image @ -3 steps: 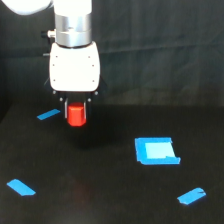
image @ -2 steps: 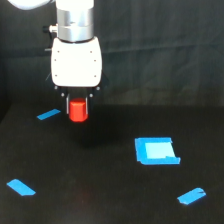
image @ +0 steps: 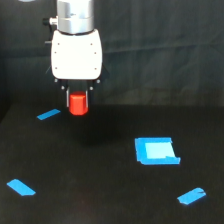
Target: Pick up the red object from the table
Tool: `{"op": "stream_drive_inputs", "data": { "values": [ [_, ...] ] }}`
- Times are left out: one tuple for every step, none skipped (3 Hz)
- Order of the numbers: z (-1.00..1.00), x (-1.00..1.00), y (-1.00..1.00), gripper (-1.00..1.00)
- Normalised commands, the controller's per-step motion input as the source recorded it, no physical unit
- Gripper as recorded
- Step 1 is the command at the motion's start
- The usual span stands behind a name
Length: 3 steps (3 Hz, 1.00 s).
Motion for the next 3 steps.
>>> {"op": "stream_drive_inputs", "data": {
  "values": [
    [0.12, 0.07, 0.04, -0.93],
    [0.13, 0.04, 0.06, -1.0],
    [0.19, -0.02, -0.03, -0.95]
  ]
}}
